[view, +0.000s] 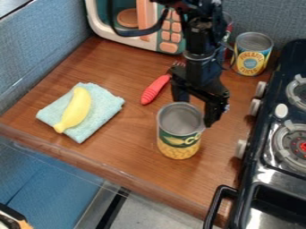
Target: Moved can to the lower right of the table
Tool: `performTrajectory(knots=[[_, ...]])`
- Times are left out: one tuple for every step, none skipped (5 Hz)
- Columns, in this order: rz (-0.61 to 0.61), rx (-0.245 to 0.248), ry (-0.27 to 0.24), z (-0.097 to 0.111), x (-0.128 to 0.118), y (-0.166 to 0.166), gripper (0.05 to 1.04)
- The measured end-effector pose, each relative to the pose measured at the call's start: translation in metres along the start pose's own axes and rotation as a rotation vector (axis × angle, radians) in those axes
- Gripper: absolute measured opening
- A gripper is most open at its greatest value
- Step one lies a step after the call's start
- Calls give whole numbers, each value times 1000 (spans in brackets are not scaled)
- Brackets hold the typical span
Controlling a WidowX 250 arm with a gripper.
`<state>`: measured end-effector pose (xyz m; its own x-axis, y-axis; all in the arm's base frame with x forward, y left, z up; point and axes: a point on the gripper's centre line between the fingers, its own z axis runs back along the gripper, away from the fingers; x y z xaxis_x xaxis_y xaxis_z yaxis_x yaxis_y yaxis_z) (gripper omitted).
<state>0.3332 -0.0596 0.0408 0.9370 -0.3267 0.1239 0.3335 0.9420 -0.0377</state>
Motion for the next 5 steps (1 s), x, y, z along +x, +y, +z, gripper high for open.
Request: performTrajectory(knots=[[8,4,19,-2,-10,5,999],[37,1,16,6,-16,12,999],[64,-22,-2,16,-15,14,999],[96,-7,-83,28,7,18,999],[147,11,-139,39,22,22,999]])
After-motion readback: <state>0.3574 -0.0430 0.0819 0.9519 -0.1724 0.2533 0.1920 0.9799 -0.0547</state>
